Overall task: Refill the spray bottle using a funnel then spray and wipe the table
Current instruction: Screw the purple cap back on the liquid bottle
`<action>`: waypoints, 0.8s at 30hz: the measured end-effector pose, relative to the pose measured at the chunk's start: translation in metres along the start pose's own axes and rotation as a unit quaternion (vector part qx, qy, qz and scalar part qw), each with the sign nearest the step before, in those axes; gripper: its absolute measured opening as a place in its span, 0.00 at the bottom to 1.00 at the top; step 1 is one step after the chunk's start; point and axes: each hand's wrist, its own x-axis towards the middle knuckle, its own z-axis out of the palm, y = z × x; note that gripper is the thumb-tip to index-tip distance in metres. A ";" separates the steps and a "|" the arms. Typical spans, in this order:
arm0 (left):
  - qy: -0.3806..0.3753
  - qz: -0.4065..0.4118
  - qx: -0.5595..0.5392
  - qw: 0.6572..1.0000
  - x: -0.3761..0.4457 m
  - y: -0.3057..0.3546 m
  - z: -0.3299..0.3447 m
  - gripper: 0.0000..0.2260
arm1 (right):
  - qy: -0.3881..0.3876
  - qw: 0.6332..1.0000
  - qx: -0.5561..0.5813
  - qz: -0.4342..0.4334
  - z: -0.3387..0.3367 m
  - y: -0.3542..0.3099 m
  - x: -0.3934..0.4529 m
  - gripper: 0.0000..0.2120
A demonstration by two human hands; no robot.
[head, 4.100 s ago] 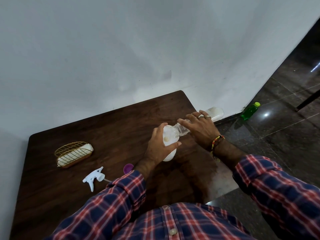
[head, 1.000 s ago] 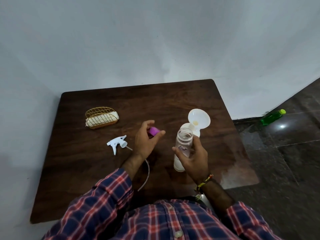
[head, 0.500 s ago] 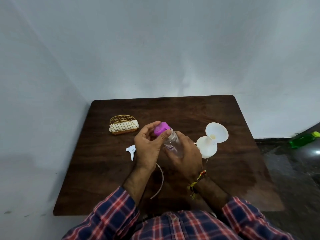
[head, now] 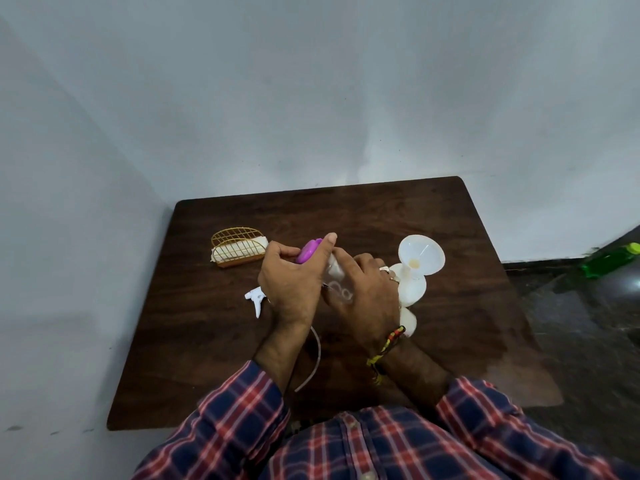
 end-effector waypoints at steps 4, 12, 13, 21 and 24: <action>-0.053 0.005 -0.052 0.997 0.002 0.004 0.003 0.21 | -0.001 0.999 0.038 0.025 -0.006 -0.005 0.008 0.28; -0.344 0.028 -0.189 0.919 0.032 -0.013 -0.024 0.18 | -0.135 0.881 0.451 0.053 -0.017 0.009 0.013 0.27; -0.356 0.023 -0.198 0.913 0.032 -0.015 -0.026 0.18 | -0.129 0.884 0.445 0.054 -0.016 0.010 0.014 0.27; -0.305 0.063 -0.186 0.932 0.029 -0.012 -0.023 0.14 | -0.104 0.898 0.426 0.043 -0.011 0.003 0.017 0.29; -0.346 -0.011 -0.259 0.902 0.036 -0.021 -0.029 0.15 | -0.103 0.883 0.454 0.050 -0.013 0.004 0.016 0.28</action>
